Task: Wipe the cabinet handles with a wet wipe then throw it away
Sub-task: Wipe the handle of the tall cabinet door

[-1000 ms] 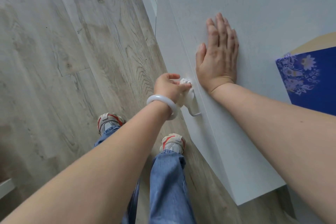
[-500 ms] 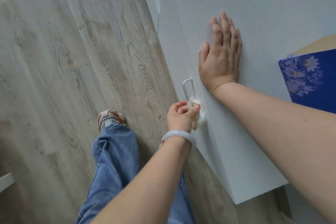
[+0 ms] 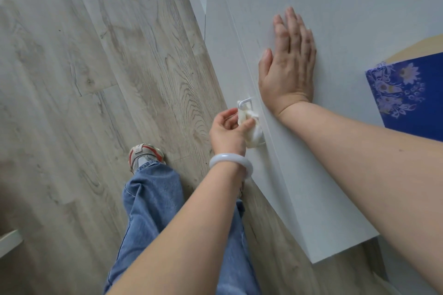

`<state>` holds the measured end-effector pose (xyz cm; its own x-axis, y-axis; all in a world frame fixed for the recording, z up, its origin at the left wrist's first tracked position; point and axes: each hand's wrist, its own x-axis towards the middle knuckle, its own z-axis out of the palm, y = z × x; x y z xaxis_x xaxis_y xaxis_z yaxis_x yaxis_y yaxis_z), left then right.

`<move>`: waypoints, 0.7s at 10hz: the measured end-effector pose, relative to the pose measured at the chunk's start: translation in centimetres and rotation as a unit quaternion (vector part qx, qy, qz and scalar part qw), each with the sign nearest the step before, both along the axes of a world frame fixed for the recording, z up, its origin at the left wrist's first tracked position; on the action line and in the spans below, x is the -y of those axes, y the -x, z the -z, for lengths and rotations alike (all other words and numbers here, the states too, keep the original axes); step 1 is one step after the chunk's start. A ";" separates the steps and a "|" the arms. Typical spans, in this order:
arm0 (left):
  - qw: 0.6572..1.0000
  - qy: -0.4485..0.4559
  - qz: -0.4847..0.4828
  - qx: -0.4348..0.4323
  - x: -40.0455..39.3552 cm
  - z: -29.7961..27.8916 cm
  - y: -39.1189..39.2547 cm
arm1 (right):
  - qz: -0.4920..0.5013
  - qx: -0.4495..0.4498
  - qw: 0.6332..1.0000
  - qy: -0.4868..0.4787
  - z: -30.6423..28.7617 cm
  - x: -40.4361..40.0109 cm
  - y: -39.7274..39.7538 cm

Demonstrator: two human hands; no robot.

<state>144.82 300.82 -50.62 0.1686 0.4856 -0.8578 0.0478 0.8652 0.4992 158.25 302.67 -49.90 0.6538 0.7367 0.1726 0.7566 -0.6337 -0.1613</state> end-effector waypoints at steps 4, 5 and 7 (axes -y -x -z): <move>0.996 0.033 0.077 -0.005 2.4 -0.2 0.7 | -0.001 -0.001 1.000 -0.002 0.1 0.1 0.0; 0.995 -0.006 0.097 -0.015 -0.6 -0.1 0.4 | -0.005 0.000 1.000 0.002 0.1 0.1 0.0; 0.999 0.027 0.006 -0.017 1.1 -0.3 -0.2 | -0.003 -0.001 1.000 0.020 0.1 0.1 0.0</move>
